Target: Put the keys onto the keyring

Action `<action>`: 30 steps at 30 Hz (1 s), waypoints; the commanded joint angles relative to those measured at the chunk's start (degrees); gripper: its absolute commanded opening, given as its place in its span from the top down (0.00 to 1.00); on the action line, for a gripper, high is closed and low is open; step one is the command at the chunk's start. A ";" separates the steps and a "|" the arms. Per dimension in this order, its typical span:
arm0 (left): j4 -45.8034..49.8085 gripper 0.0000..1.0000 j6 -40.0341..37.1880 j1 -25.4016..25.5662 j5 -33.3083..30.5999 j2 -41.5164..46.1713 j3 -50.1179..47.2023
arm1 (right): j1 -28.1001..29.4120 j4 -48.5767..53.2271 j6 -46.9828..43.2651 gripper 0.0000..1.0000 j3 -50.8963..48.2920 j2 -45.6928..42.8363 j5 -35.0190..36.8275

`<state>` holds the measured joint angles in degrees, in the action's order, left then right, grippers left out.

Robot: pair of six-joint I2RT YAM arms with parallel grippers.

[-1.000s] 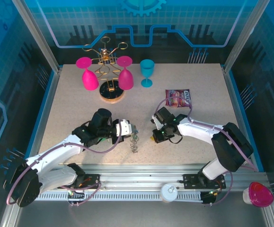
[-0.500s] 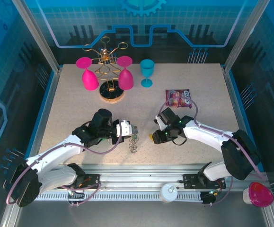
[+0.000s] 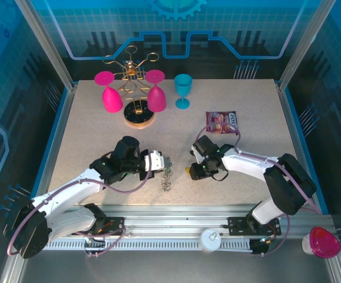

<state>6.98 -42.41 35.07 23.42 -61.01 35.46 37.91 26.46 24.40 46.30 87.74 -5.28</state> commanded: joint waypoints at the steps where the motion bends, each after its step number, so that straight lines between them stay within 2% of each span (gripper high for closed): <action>1: -1.75 1.00 -1.27 0.20 0.49 0.98 -0.66 | 0.15 -0.71 -0.58 0.68 1.73 1.02 -1.88; 16: -1.60 1.00 -1.45 0.18 0.37 1.04 -0.66 | 0.15 -0.44 -1.02 0.80 2.29 2.43 -1.84; 30: -1.47 1.00 -1.53 0.23 0.44 0.92 -0.57 | 0.23 0.08 -1.11 0.81 2.65 3.30 -1.47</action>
<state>7.01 -42.48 35.07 23.40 -61.01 35.46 37.91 25.50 23.94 47.37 90.13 -6.48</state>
